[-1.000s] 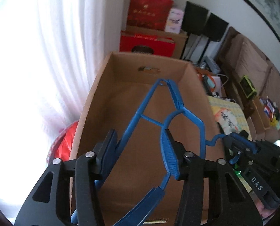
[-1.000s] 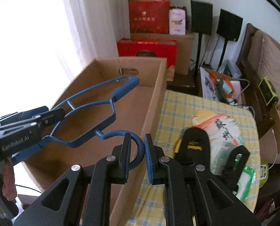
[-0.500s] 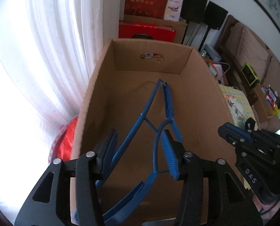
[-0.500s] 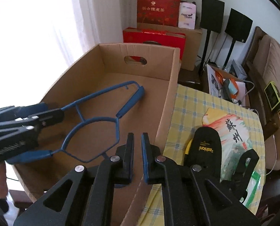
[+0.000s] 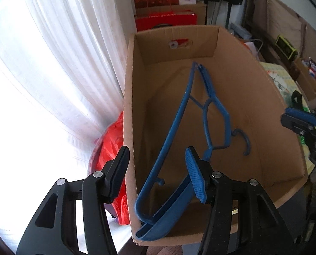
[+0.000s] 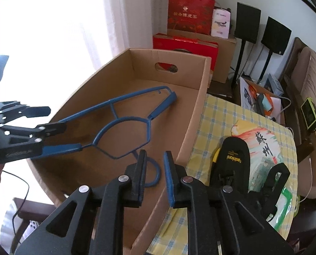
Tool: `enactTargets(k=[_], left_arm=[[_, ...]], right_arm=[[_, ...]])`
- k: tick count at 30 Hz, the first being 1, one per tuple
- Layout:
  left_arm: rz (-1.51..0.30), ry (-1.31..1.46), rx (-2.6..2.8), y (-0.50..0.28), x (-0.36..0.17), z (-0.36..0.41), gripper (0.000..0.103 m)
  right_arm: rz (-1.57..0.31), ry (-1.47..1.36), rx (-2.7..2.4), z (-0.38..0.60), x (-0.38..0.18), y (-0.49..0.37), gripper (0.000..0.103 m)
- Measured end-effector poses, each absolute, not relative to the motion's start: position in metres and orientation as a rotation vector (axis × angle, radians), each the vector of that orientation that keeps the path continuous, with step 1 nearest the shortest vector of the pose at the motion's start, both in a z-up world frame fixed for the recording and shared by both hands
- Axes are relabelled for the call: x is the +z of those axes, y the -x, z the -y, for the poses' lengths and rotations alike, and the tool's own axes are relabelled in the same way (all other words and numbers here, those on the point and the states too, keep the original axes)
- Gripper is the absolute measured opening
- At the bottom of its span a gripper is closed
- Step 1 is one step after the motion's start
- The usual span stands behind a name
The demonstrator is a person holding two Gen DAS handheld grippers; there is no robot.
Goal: Organize objects
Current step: 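Carry the blue hanger with the left gripper over the cardboard box, then lower the hanger into the box and open the left gripper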
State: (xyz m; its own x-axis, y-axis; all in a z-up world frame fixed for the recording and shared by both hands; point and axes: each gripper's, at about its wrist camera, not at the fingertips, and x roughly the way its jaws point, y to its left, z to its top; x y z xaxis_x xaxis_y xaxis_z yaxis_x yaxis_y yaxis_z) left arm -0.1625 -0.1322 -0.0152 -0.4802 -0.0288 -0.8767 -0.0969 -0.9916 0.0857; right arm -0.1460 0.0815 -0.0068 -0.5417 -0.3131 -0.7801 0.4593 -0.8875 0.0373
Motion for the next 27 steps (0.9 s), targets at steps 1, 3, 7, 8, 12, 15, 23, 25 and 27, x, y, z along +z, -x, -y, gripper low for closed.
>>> enactTargets(k=[1, 3, 7, 8, 12, 15, 23, 25, 27], left_arm=[[-0.185, 1.581, 2.657, 0.164, -0.017, 0.132, 0.046], [-0.220, 1.570, 2.670, 0.168, -0.016, 0.130, 0.042], [-0.283, 1.591, 2.648, 0.178, -0.020, 0.121, 0.021], [-0.298, 1.600, 2.640, 0.181, -0.022, 0.119, 0.020], [-0.412, 1.647, 2.619, 0.192, -0.035, 0.102, 0.013], [-0.407, 1.685, 2.612, 0.203, -0.045, 0.095, 0.008], [-0.179, 1.650, 2.651, 0.204, -0.043, 0.095, 0.037], [-0.173, 1.596, 2.691, 0.198, -0.035, 0.093, 0.048], [-0.153, 1.562, 2.716, 0.193, -0.029, 0.092, 0.054]], right_arm=[[-0.237, -1.172, -2.414, -0.083, -0.006, 0.143, 0.016], [-0.233, -1.166, -2.416, -0.086, -0.004, 0.140, 0.017], [-0.211, -1.151, -2.429, -0.096, 0.001, 0.133, 0.019], [-0.200, -1.148, -2.433, -0.099, 0.002, 0.133, 0.019], [-0.170, -1.144, -2.451, -0.112, 0.007, 0.130, 0.021], [-0.150, -1.147, -2.465, -0.123, 0.009, 0.129, 0.021], [-0.101, -1.155, -2.501, -0.149, 0.011, 0.126, 0.027], [-0.093, -1.160, -2.511, -0.154, 0.011, 0.127, 0.028], [-0.080, -1.162, -2.519, -0.158, 0.011, 0.128, 0.031]])
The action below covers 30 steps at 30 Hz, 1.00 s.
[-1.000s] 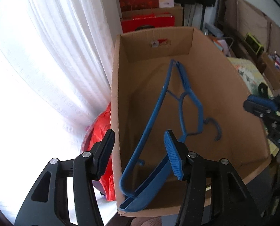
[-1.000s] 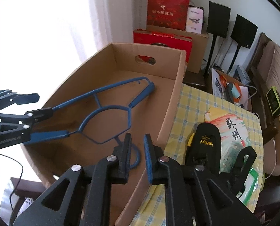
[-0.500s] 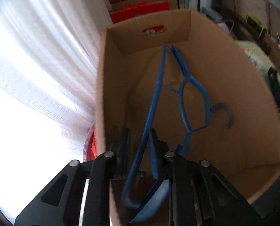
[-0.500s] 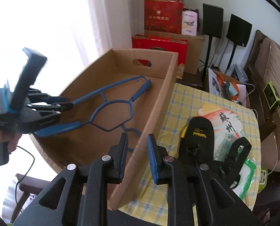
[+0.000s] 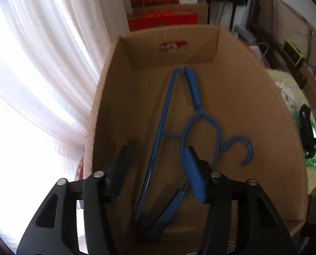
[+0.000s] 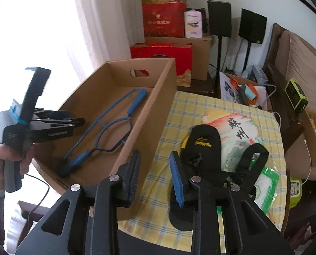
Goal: Organize objects
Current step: 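Lower the hanger into the box and open the left gripper, then move the left gripper back toward the sandal and green bag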
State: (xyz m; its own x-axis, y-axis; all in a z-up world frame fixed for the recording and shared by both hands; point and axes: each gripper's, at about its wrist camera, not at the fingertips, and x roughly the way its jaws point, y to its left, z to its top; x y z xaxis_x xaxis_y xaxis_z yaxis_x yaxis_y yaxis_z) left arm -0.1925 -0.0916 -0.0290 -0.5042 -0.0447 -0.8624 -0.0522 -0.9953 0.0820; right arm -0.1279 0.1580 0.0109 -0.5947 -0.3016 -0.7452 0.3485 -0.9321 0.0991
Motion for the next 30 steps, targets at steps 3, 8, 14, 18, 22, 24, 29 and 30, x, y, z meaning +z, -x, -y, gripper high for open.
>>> enactTargets(k=[3, 8, 14, 18, 22, 24, 29, 30], left_arm=[[-0.054, 1.524, 2.727, 0.186, -0.021, 0.092, 0.061], [-0.006, 1.424, 2.762, 0.171, -0.005, 0.084, 0.074], [-0.082, 1.308, 2.772, 0.148, 0.010, 0.061, 0.087], [-0.069, 1.257, 2.761, 0.135, 0.018, 0.049, 0.087], [0.015, 1.230, 2.735, 0.127, 0.024, 0.045, 0.101], [0.094, 1.245, 2.697, 0.124, 0.024, 0.045, 0.101], [0.099, 1.215, 2.694, 0.118, 0.026, 0.038, 0.103], [0.107, 1.213, 2.687, 0.117, 0.026, 0.037, 0.103]], right_arm=[[-0.084, -1.155, -2.555, -0.163, 0.011, 0.128, 0.050], [-0.116, -1.132, -2.628, -0.173, 0.014, 0.124, 0.066], [-0.097, -1.130, -2.651, -0.182, 0.017, 0.122, 0.077], [-0.088, -1.128, -2.663, -0.186, 0.019, 0.119, 0.079], [-0.073, -1.119, -2.674, -0.192, 0.020, 0.115, 0.082], [-0.048, -1.117, -2.678, -0.198, 0.021, 0.114, 0.083], [0.033, -1.141, -2.676, -0.222, 0.018, 0.112, 0.083], [0.037, -1.142, -2.688, -0.228, 0.018, 0.111, 0.083]])
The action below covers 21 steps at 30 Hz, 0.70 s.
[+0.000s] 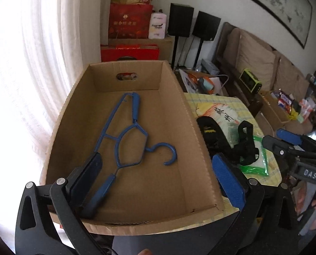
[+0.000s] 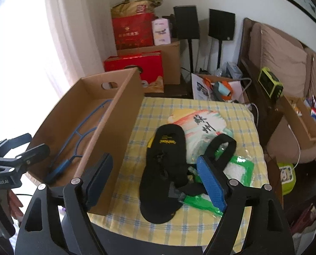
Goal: Organize objects
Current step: 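Move the left gripper back toward the sandal and green bag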
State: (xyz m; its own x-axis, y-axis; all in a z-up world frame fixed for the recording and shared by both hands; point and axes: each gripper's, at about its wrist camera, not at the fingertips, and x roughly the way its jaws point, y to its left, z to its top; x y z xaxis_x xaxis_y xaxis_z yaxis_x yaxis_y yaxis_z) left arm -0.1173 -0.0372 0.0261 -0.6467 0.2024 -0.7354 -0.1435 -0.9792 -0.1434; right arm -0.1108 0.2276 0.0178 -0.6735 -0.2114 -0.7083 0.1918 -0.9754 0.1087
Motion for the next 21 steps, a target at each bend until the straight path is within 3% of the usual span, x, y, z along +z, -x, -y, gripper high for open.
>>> enactTargets(k=[11, 21], left_arm=[[0.158, 1.176, 2.619, 0.109, 0.023, 0.016, 0.103], [0.083, 1.171, 2.526, 0.109, 0.018, -0.033, 0.103]], right_arm=[[0.092, -1.187, -2.775, -0.289, 0.014, 0.103, 0.083], [0.143, -1.294, -2.828, -0.328, -0.007, 0.105, 0.082]])
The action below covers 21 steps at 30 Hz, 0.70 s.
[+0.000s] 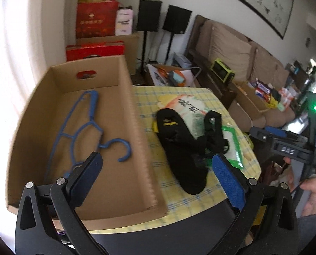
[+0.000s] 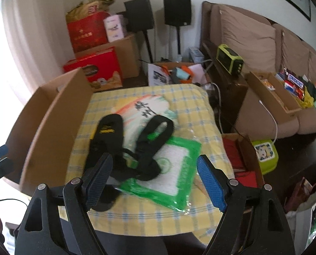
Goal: Organize objects
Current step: 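Move the left gripper back toward the sandal and green bag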
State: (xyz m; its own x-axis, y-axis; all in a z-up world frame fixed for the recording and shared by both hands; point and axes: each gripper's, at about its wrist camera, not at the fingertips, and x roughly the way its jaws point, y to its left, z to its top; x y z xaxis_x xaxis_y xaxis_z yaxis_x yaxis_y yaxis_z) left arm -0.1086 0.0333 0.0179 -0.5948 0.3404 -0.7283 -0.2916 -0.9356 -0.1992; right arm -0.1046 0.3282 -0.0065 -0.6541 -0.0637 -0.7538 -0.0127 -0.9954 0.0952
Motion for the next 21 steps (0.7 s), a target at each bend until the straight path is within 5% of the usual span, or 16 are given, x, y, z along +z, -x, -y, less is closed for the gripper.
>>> enactTargets(k=[21], left_arm=[[-0.008, 1.179, 2.364, 0.107, -0.002, -0.132, 0.103]], right_arm=[[0.251, -1.406, -2.905, -0.384, -0.037, 0.099, 0.078]])
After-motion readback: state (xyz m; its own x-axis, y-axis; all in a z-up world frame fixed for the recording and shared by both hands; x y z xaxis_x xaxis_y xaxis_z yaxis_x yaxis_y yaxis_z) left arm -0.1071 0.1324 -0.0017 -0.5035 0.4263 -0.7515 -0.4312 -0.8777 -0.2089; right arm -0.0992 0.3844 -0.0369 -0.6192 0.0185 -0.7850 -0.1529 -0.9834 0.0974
